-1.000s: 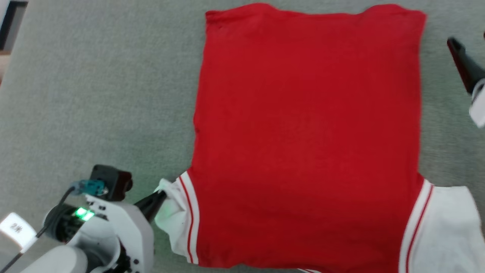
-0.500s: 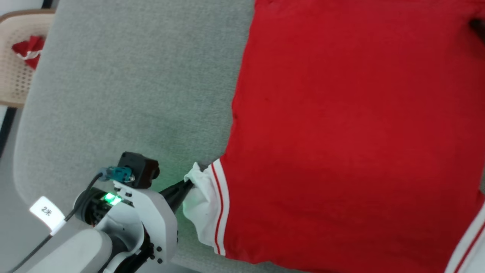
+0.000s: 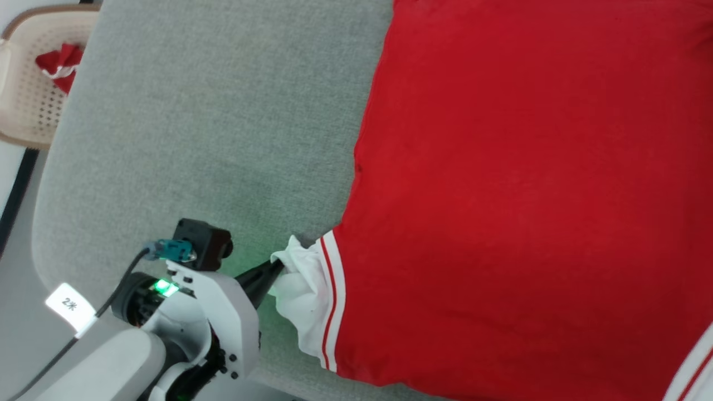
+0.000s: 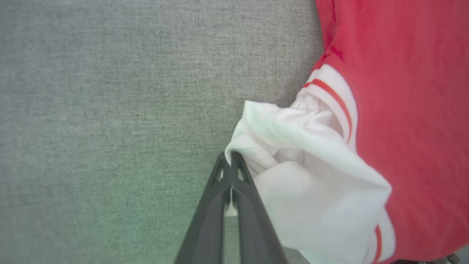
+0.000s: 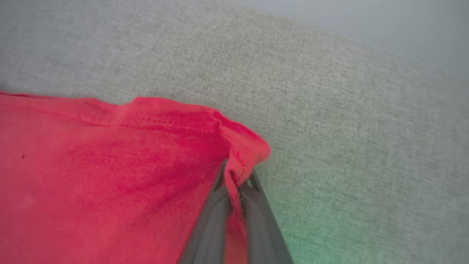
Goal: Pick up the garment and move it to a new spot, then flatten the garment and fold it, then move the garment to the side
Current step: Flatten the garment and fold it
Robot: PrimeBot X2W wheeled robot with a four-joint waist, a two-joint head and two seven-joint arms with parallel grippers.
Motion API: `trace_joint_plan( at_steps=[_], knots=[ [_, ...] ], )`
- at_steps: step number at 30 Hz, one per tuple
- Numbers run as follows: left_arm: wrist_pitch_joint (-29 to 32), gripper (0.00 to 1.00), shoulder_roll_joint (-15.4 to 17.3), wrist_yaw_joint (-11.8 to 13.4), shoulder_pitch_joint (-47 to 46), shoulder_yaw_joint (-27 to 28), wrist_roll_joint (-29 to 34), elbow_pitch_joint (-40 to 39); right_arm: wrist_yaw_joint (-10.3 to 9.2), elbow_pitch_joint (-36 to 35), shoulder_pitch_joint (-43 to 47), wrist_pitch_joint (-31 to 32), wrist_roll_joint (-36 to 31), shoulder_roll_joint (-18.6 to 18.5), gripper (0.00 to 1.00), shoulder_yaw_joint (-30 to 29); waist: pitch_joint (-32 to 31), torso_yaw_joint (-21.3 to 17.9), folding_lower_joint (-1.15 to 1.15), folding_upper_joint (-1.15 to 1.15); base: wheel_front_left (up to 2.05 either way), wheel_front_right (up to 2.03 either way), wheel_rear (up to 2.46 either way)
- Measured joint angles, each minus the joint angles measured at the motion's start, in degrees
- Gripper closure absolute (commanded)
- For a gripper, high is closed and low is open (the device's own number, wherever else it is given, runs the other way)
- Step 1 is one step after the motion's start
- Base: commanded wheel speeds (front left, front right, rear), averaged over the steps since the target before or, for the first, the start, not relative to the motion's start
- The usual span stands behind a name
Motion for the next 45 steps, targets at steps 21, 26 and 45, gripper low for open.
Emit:
trace_joint_plan(
  at_steps=[21, 26, 45],
  knots=[
    [0.34, 1.00, 6.28, 2.44, 3.77, 3.05, -1.70, -2.57, -0.03, -37.35, 32.84, 7.05, 22.99, -8.89, 1.00, 4.31, -8.12, -10.51, 0.00, 0.00, 0.00, 0.00, 0.00],
    [0.78, 1.00, 7.68, 2.72, 4.50, 3.34, -2.14, -3.00, -0.03, -47.03, 45.80, 10.31, 25.07, -8.90, 1.00, -0.65, -10.18, -12.96, 0.00, 0.00, 0.00, 0.00, 0.00],
    [0.60, 1.00, 8.44, 1.90, 5.70, 3.45, -3.22, -1.43, 0.04, -48.63, 66.10, 4.72, 21.41, 1.67, 0.89, -9.81, -13.39, -16.77, 0.00, 0.00, 0.00, 0.00, 0.00]
  ],
)
